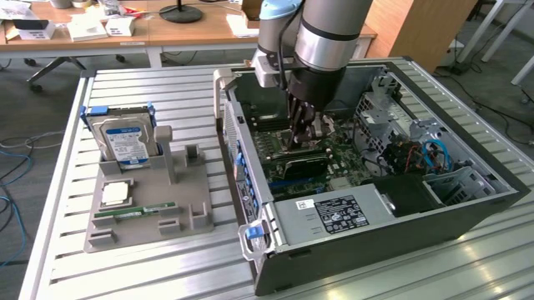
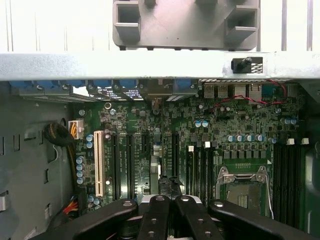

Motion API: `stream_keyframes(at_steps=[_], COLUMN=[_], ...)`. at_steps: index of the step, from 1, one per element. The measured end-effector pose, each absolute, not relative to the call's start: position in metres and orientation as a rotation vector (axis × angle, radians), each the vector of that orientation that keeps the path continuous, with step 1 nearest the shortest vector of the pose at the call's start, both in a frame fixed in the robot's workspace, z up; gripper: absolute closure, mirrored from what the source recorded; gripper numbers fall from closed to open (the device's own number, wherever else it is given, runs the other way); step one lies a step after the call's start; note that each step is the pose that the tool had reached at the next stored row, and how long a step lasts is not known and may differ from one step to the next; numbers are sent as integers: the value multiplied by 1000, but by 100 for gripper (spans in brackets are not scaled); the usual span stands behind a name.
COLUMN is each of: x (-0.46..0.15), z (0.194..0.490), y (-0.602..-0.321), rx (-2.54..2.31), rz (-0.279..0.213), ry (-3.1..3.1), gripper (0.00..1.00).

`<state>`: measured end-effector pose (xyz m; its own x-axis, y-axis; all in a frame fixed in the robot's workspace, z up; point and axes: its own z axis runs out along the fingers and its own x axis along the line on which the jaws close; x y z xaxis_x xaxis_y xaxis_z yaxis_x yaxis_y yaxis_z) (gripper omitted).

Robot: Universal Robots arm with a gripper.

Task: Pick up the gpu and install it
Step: 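Press down on the gpu until it lock into place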

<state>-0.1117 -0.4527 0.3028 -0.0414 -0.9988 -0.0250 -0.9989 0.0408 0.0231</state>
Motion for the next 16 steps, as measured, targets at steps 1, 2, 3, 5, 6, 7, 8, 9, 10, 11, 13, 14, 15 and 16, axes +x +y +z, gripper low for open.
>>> stream_keyframes(at_steps=[1, 2, 3, 5, 6, 7, 8, 9, 10, 11, 13, 14, 15, 16], x=[-112, -112, -112, -112, -112, -112, -112, -112, -112, -112, -112, -112, -112, -112], z=[303, 303, 303, 303, 303, 303, 303, 303, 303, 303, 303, 303, 303, 303], y=[-453, -453, -453, -453, -453, -453, -453, -453, -453, -453, -453, -453, -453, -453], rx=[-2173, -2173, -2173, -2173, -2173, -2173, -2173, -2173, -2173, -2173, -2176, -2180, -2185, -2189], rz=[53, 53, 53, 53, 53, 53, 53, 53, 53, 53, 53, 53, 53, 53], ry=[2265, 2265, 2265, 2265, 2265, 2265, 2265, 2265, 2265, 2265, 2263, 2259, 2254, 2250], gripper=[89, 89, 89, 89, 89, 89, 89, 89, 89, 89, 89, 89, 89, 89])
